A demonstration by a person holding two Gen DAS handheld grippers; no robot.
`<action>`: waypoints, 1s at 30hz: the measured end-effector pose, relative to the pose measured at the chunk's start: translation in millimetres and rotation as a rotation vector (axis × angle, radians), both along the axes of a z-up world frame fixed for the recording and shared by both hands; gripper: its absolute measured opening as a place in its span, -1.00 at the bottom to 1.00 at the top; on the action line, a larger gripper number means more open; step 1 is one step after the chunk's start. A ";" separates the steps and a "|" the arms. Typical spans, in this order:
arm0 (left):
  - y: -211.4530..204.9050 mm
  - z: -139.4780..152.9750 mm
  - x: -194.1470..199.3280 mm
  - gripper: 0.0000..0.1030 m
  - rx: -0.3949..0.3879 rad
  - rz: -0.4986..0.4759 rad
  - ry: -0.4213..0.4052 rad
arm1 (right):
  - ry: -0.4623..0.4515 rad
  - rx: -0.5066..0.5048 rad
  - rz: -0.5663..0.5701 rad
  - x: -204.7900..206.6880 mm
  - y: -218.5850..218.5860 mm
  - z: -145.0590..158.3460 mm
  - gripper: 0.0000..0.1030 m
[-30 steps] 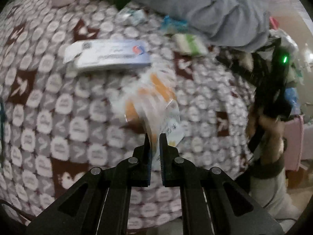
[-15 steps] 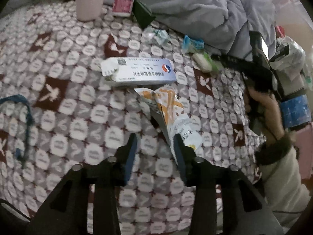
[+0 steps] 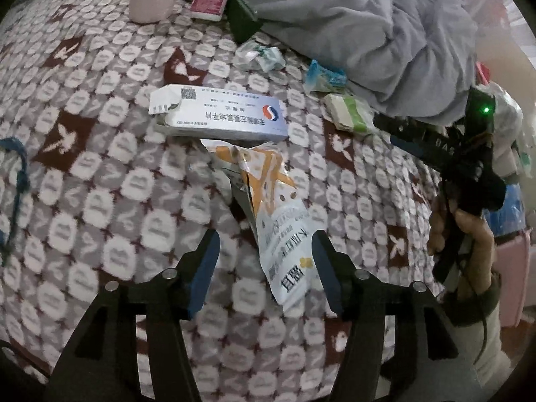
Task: Collect trash
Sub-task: 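Hold the orange-white wrapper with the left tool while the right tool approaches the white-green package, then grasp the white-green tissue package with the right tool while the left tool holds the wrapper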
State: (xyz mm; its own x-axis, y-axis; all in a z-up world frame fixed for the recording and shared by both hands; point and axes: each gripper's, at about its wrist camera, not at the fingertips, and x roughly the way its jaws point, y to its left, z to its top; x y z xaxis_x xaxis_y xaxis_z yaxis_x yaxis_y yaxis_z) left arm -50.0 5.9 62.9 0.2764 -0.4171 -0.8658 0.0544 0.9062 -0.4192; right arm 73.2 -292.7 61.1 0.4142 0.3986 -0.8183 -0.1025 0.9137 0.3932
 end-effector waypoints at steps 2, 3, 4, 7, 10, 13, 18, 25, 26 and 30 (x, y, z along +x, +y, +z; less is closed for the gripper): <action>-3.0 -6.5 2.1 0.08 0.017 0.021 0.003 | -0.014 -0.029 -0.001 7.0 15.5 -3.2 0.55; -4.1 -9.3 2.9 0.08 0.017 0.025 0.007 | -0.017 -0.057 0.015 12.2 27.2 -4.6 0.59; -5.8 -12.9 4.1 0.08 0.016 0.029 0.014 | -0.017 -0.076 0.028 14.2 32.0 -6.3 0.61; -9.2 -18.7 5.6 0.08 0.010 0.045 0.012 | -0.002 -0.178 0.071 25.7 58.5 -23.9 0.61; -13.7 -20.9 6.4 -0.08 0.005 0.039 0.000 | -0.013 -0.168 0.038 23.9 52.6 -27.3 0.33; -16.7 -19.4 5.4 -0.78 0.001 0.021 -0.001 | -0.024 -0.112 0.037 10.5 35.9 -19.5 0.21; -25.5 -0.8 -4.6 -0.83 -0.040 0.000 -0.036 | -0.088 -0.087 0.028 -30.5 7.6 5.4 0.21; -61.5 25.3 -10.6 -0.85 -0.050 -0.063 -0.103 | -0.107 -0.051 -0.033 -87.2 -38.4 25.5 0.21; -65.1 25.5 -10.7 -0.85 -0.045 -0.067 -0.107 | -0.104 -0.052 -0.042 -95.4 -45.4 26.9 0.21; -78.0 25.3 -9.9 -0.85 -0.009 -0.053 -0.108 | -0.088 -0.046 -0.070 -115.9 -63.8 26.7 0.21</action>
